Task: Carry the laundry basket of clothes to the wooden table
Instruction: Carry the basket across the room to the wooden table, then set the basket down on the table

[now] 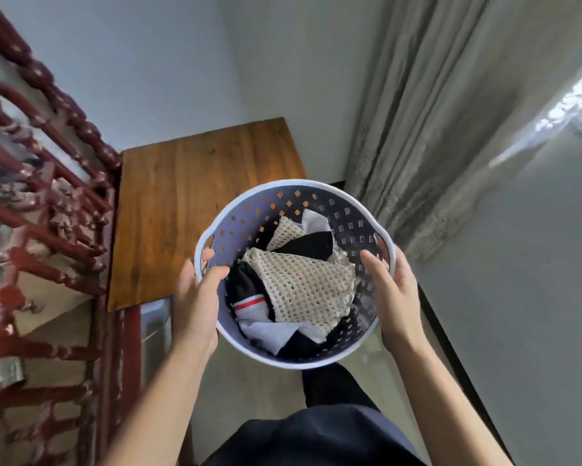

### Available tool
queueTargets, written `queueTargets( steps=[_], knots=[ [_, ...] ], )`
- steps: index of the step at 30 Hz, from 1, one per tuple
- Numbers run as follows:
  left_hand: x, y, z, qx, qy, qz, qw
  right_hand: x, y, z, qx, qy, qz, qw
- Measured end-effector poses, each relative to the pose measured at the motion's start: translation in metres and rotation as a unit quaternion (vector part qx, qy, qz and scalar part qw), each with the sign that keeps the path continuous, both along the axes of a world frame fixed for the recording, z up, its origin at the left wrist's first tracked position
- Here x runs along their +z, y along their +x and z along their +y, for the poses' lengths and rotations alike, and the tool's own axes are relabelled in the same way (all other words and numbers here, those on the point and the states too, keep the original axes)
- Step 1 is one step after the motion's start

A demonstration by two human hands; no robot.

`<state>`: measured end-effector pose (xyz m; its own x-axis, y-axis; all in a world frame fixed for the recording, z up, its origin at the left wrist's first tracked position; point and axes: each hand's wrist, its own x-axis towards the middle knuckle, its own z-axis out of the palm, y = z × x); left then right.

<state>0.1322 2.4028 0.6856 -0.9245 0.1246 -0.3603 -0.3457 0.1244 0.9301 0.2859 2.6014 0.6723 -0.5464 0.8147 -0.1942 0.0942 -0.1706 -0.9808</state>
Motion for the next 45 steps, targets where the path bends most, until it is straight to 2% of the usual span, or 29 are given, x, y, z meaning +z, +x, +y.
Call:
queueTargets(
  steps=[3, 10, 16, 20, 24, 29, 34, 39, 45],
  knots=[
    [0.008, -0.041, 0.015, 0.042, -0.022, -0.026, 0.999, -0.002, -0.059, 0.029, 0.043, -0.008, -0.002, 0.999],
    [0.01, -0.116, 0.008, 0.199, -0.043, 0.025, 0.979, 0.001, -0.203, 0.058, 0.207, 0.002, -0.016, 0.978],
    [-0.002, -0.176, -0.018, 0.247, -0.056, 0.003, 0.967, -0.011, -0.291, 0.045, 0.303, 0.01, -0.049, 0.952],
    [-0.022, -0.228, -0.033, 0.24, -0.051, -0.041, 0.969, -0.021, -0.339, 0.029, 0.307, 0.021, -0.085, 0.948],
    [-0.046, -0.29, -0.047, 0.193, -0.055, -0.084, 0.976, -0.027, -0.381, 0.016, 0.314, 0.05, -0.142, 0.937],
    [-0.059, -0.372, -0.043, 0.126, -0.079, -0.099, 0.984, -0.036, -0.438, 0.008, 0.309, 0.063, -0.199, 0.928],
    [-0.082, -0.437, -0.039, 0.047, -0.139, -0.073, 0.986, -0.058, -0.472, 0.008, 0.3, 0.081, -0.23, 0.922],
    [-0.093, -0.463, -0.032, 0.042, -0.15, -0.073, 0.985, -0.087, -0.481, 0.012, 0.317, 0.105, -0.233, 0.913],
    [-0.103, -0.433, -0.027, 0.005, -0.189, -0.056, 0.98, -0.103, -0.47, 0.02, 0.361, 0.14, -0.265, 0.883]
  ],
)
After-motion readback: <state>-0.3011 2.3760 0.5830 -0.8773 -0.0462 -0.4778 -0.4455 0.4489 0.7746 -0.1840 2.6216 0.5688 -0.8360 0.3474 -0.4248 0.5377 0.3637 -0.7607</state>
